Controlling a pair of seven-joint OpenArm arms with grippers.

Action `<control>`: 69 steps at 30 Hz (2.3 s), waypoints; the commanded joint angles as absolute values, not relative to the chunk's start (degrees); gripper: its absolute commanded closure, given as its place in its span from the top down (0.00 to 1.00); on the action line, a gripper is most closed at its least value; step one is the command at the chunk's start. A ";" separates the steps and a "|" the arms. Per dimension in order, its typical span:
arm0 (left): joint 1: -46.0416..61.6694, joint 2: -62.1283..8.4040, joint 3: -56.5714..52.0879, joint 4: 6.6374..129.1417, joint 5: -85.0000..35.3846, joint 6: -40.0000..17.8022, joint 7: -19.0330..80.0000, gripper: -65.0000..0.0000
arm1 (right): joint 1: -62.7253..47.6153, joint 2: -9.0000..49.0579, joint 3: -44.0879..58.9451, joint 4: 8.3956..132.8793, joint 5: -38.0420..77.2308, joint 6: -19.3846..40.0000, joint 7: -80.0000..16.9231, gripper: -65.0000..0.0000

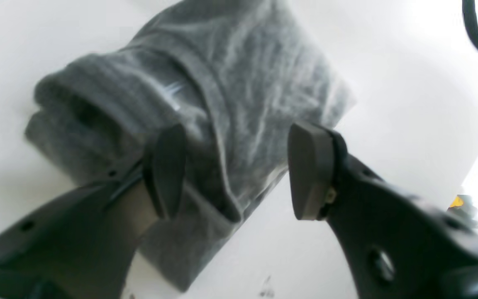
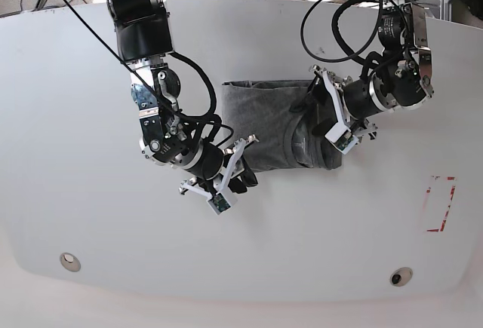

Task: Fold the T-shirt properly
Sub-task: 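Grasp the bundle edge with the left gripper and tuck it under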

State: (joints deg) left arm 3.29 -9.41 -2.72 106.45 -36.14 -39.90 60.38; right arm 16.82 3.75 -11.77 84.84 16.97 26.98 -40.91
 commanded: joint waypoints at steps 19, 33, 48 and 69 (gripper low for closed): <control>0.40 -12.26 0.40 88.84 -34.51 -40.00 51.91 0.24 | 16.92 6.20 -12.00 63.08 18.42 27.74 -17.19 0.16; -10.86 -12.88 6.55 70.90 -24.31 -40.00 46.37 0.24 | 5.76 13.05 -10.42 70.55 19.03 27.47 -14.99 0.16; -24.13 -10.07 15.69 61.76 -22.99 -40.00 41.19 0.24 | -10.33 11.74 -5.14 86.55 19.03 27.30 -15.34 0.16; -22.64 -10.07 10.86 91.47 -23.25 -40.00 52.09 0.24 | -11.91 9.54 -0.57 103.87 18.42 27.30 -28.62 0.16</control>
